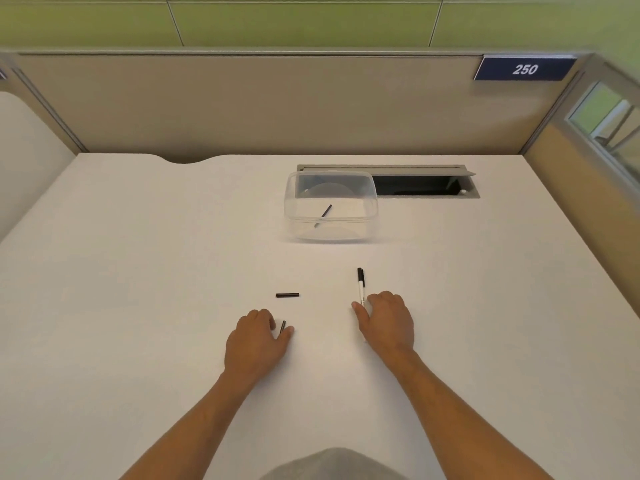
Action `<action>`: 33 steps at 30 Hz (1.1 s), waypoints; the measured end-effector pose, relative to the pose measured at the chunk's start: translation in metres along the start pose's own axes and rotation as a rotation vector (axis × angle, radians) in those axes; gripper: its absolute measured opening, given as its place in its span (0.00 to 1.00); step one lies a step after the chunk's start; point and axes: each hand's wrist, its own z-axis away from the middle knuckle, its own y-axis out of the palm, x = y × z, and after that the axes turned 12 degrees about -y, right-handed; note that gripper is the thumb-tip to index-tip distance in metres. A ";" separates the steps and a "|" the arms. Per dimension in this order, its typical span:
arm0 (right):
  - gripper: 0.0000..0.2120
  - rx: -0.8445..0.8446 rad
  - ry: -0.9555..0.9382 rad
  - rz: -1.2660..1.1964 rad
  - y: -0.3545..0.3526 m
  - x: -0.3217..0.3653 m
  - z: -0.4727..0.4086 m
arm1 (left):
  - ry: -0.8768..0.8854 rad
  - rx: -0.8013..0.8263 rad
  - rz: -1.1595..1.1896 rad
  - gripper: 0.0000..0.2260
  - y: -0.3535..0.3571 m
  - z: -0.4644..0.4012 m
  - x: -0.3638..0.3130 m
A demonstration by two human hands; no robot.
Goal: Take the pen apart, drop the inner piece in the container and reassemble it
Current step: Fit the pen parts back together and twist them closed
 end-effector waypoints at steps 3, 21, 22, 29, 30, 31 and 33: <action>0.15 0.023 0.014 -0.015 0.000 0.005 0.001 | -0.068 0.075 -0.054 0.14 -0.002 0.002 -0.007; 0.06 0.103 0.089 -0.002 -0.014 0.022 0.001 | -0.047 0.294 -0.115 0.13 -0.014 -0.008 -0.018; 0.07 0.066 0.114 -0.074 -0.015 0.023 0.002 | -0.060 0.311 -0.046 0.13 -0.014 -0.009 -0.019; 0.10 -0.072 0.269 -0.817 -0.021 0.024 0.007 | -0.157 0.325 0.352 0.09 -0.021 -0.010 -0.031; 0.10 -0.081 0.283 -0.945 -0.021 0.024 0.008 | -0.164 0.331 0.401 0.08 -0.022 -0.009 -0.033; 0.10 -0.093 0.300 -1.081 -0.021 0.023 0.008 | -0.170 0.339 0.451 0.07 -0.023 -0.009 -0.035; 0.10 -0.118 0.349 -1.304 -0.022 0.024 0.008 | -0.182 0.355 0.563 0.07 -0.023 -0.008 -0.038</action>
